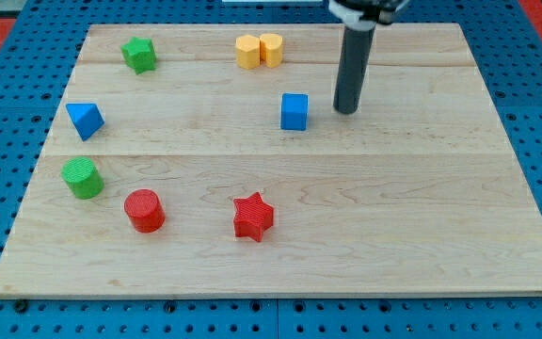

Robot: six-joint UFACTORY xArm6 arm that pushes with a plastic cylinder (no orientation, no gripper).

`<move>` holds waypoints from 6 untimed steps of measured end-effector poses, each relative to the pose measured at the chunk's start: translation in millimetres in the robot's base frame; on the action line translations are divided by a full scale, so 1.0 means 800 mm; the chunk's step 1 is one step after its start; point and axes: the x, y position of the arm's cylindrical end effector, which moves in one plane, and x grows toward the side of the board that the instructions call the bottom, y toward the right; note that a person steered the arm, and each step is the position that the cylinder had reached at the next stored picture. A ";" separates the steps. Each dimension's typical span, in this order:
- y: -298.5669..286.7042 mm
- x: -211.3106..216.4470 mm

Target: Slide the blue cube below the green star

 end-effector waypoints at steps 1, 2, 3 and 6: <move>-0.118 -0.001; -0.111 -0.016; -0.096 -0.050; -0.225 -0.007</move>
